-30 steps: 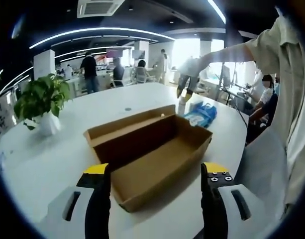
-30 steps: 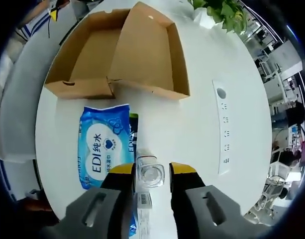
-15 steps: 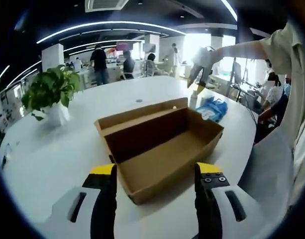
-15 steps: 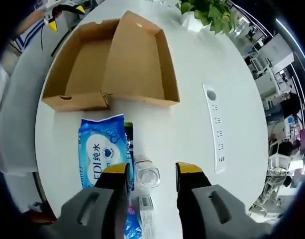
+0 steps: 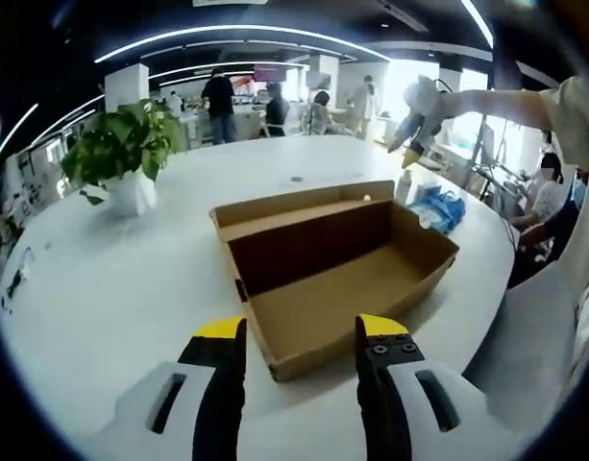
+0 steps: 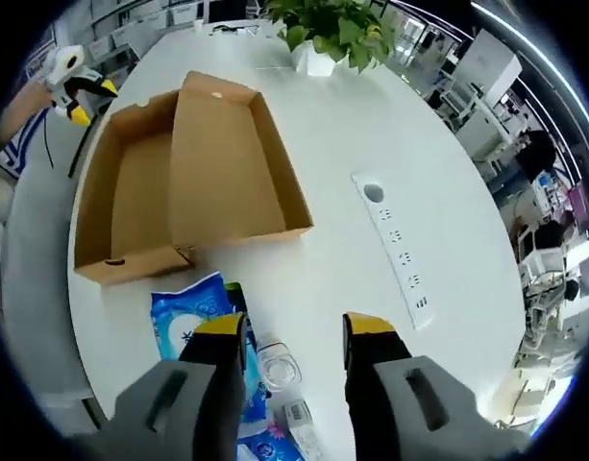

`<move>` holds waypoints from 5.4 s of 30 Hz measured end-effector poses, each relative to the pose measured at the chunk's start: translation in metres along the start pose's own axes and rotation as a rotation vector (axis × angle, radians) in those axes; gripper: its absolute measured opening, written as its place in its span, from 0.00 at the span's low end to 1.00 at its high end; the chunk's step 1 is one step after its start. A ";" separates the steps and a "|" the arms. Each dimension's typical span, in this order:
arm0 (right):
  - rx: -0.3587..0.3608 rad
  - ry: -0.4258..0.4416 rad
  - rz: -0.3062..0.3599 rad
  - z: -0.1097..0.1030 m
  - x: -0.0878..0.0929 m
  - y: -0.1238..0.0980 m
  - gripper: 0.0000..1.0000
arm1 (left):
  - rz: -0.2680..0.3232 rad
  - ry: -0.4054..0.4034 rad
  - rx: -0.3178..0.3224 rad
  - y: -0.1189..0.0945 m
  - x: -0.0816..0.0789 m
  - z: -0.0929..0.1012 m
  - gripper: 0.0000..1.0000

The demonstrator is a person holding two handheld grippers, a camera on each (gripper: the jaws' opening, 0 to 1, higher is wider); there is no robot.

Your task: Operate the shoe box by opening the lid, removing the specified soft item, and placing it in the target area until the item is outside and the box remains undamaged.

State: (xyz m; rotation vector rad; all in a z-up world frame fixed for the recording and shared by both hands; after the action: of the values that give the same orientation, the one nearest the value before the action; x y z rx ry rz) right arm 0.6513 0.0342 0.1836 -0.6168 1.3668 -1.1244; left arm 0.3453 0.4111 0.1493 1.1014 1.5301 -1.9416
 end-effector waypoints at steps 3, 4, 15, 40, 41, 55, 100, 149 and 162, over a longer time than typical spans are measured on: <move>0.029 0.075 0.020 0.002 -0.003 0.004 0.37 | -0.008 -0.027 -0.016 0.001 0.001 -0.002 0.39; 0.035 0.099 0.029 0.003 -0.005 0.005 0.36 | -0.010 -0.052 -0.031 0.002 0.002 -0.003 0.37; 0.094 0.390 0.100 0.007 -0.018 0.023 0.36 | -0.047 -0.173 -0.133 0.008 0.012 -0.015 0.18; 0.008 0.799 0.095 -0.014 -0.029 0.075 0.16 | -0.040 -0.273 -0.207 0.018 0.030 -0.008 0.02; 0.011 0.806 0.095 -0.014 -0.029 0.076 0.16 | -0.040 -0.274 -0.207 0.018 0.030 -0.008 0.02; -0.029 0.943 0.045 -0.025 -0.028 0.101 0.07 | -0.047 -0.267 -0.212 0.018 0.030 -0.007 0.02; 0.056 0.853 0.139 -0.027 -0.043 0.071 0.00 | -0.050 -0.301 -0.197 0.019 0.031 -0.009 0.01; 0.138 0.657 0.469 -0.076 -0.044 -0.022 0.00 | -0.046 -0.309 -0.200 0.019 0.030 -0.009 0.01; 0.156 0.609 0.536 -0.102 -0.037 -0.037 0.00 | -0.042 -0.305 -0.193 0.018 0.030 -0.007 0.01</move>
State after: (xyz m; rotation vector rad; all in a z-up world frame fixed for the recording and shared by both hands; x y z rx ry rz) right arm 0.5501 0.0785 0.2158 0.2356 1.7927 -0.9894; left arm 0.3435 0.4162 0.1139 0.6638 1.5394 -1.8424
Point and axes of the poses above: the point that each gripper's makers call its tool centre point, and the gripper's own axes: y roughly forward along the fingers, z roughly to its right, x roughly out of its underside, the point moved 10 cm from there along -y, roughly backward along the fingers
